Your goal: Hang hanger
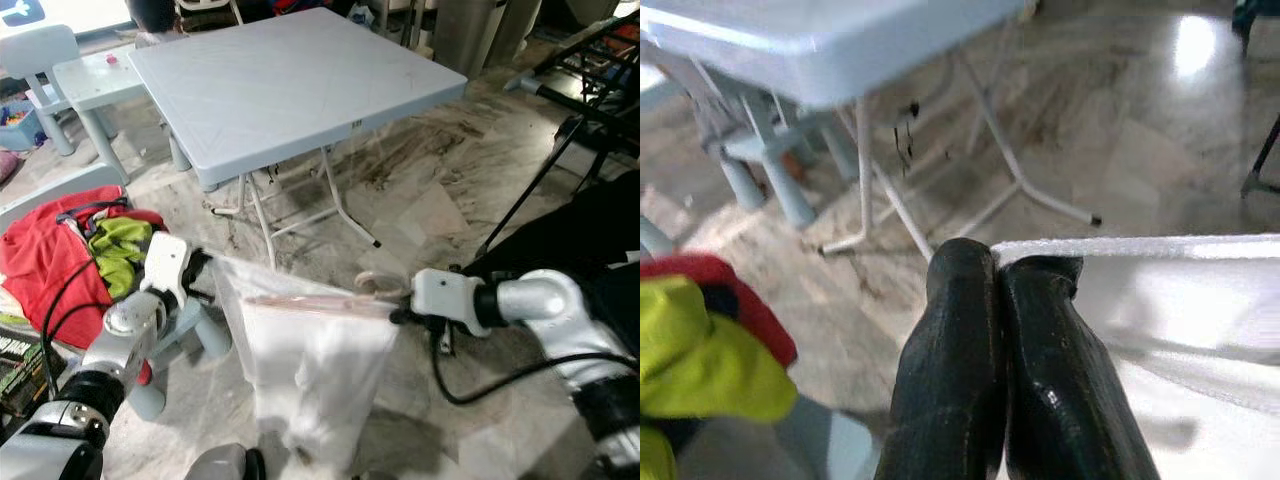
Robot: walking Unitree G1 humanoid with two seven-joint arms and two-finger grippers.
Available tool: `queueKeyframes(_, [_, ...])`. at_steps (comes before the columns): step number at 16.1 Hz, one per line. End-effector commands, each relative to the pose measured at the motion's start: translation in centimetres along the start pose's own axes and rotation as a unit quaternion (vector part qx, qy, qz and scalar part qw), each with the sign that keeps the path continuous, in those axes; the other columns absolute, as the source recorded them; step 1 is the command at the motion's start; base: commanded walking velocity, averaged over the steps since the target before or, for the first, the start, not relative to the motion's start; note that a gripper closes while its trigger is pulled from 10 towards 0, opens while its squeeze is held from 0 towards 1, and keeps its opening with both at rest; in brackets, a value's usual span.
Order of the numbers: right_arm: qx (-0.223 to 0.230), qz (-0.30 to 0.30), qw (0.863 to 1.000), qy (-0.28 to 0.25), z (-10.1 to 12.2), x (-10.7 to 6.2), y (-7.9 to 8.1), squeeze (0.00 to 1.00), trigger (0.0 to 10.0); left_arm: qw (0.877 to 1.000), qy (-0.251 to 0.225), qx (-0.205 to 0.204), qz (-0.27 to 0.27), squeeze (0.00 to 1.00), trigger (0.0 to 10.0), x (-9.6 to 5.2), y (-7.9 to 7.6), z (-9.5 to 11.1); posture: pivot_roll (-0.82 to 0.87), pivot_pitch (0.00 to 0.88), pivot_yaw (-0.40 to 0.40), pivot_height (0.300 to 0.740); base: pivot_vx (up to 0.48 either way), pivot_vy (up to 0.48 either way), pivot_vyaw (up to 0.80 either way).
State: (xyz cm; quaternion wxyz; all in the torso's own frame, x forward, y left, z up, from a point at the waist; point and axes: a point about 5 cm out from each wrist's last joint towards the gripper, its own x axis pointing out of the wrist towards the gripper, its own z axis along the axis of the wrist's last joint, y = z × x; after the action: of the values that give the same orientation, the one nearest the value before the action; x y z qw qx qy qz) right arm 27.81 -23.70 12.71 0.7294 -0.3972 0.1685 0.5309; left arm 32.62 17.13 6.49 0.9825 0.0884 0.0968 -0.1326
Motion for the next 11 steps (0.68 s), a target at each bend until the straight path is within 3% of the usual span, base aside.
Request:
queueKeyframes(1, [0.019,-0.020,0.997,0.076,-2.5,-1.0,-0.1,0.00,10.0,0.997,-0.022,-0.014,0.079,0.00,0.0,-0.7,3.6,1.3,-0.07,0.000,0.048,0.740,0.000,0.000,0.00])
queueKeyframes(4, [0.042,-0.073,0.992,0.093,-3.4,0.6,-0.3,0.00,10.0,0.997,-0.051,-0.008,0.056,0.00,0.0,-0.3,2.0,2.7,-0.07,0.000,0.044,0.740,0.000,0.000,0.00])
queueKeyframes(7, [0.097,-0.143,0.981,0.089,-3.6,1.7,-1.1,0.00,10.0,0.998,-0.048,-0.003,0.034,0.00,0.0,-0.4,0.6,2.2,-0.07,0.000,0.048,0.740,0.000,0.000,0.00])
queueKeyframes(9, [0.176,-0.231,0.955,0.058,-3.2,2.6,-2.6,0.00,10.0,0.998,-0.061,-0.007,0.001,0.00,0.0,-0.3,-1.4,2.3,-0.07,0.000,0.047,0.740,0.000,0.000,0.00])
queueKeyframes(11, [0.245,-0.317,0.916,-0.024,-1.7,3.3,-4.4,0.00,10.0,0.997,-0.062,-0.002,-0.041,0.00,0.0,-0.5,-3.8,2.1,-0.07,0.000,0.047,0.740,0.000,0.000,0.00])
